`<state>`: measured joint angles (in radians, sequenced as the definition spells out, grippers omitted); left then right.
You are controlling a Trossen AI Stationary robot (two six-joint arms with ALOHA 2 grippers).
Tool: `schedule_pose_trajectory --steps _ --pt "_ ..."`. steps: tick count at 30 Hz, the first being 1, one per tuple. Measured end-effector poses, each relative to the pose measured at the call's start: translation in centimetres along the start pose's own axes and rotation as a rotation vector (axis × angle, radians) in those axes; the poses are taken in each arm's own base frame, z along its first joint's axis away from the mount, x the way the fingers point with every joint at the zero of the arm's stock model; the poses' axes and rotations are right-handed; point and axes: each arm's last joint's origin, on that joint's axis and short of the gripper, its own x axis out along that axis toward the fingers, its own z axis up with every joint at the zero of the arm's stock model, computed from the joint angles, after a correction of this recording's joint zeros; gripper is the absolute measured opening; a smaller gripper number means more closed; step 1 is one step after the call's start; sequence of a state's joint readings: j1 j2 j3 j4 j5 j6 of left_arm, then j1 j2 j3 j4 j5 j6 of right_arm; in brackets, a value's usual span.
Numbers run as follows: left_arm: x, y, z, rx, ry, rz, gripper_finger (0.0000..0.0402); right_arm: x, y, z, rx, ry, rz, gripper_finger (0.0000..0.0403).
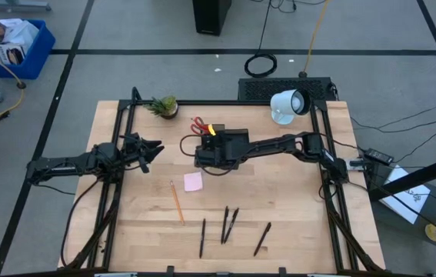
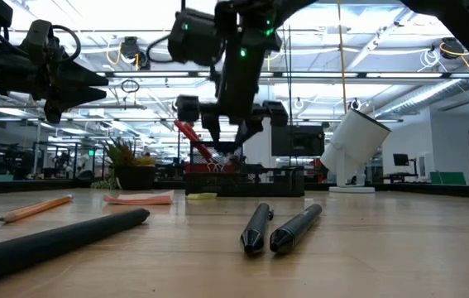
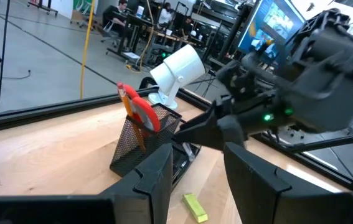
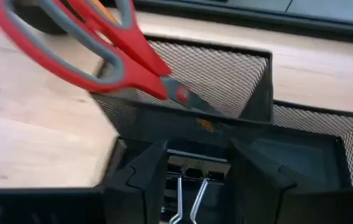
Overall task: Pick and place office supplies into organizer
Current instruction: Put the binder clip into the mesh organizer, then put the right pen into the mesh organizer
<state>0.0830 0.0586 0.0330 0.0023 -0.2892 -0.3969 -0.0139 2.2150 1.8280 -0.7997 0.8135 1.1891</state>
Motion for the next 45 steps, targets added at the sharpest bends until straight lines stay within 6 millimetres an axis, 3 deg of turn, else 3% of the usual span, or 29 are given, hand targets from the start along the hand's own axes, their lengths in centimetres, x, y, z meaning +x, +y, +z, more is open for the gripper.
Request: schedule_pose_trajectory --steps 10,22,27,34,40,45 --pt "0.0 0.0 0.0 0.0 0.0 0.0 0.0147 1.6 -0.6 -1.1 -0.016 -0.009 -0.012 0.0165" --pt "0.0 0.0 0.0 0.0 0.0 0.0 0.0147 1.7 -0.6 -0.9 -0.02 -0.026 -0.005 0.0265" --pt "0.0 0.0 0.0 0.0 0.001 0.0 0.0147 1.3 -0.4 -1.3 -0.02 -0.026 0.003 0.0289" --pt "0.0 0.0 0.0 0.0 0.0 0.0 0.0147 -1.7 -0.3 -3.4 -0.139 0.019 0.022 0.0285" --pt "0.0 0.0 0.0 0.0 0.0 0.0 0.0147 -6.5 -0.9 -3.7 -0.193 0.046 0.078 0.0284" --pt "0.0 0.0 0.0 0.001 0.002 0.001 0.0147 -8.6 -1.2 -4.3 -0.201 0.095 0.126 0.0283"
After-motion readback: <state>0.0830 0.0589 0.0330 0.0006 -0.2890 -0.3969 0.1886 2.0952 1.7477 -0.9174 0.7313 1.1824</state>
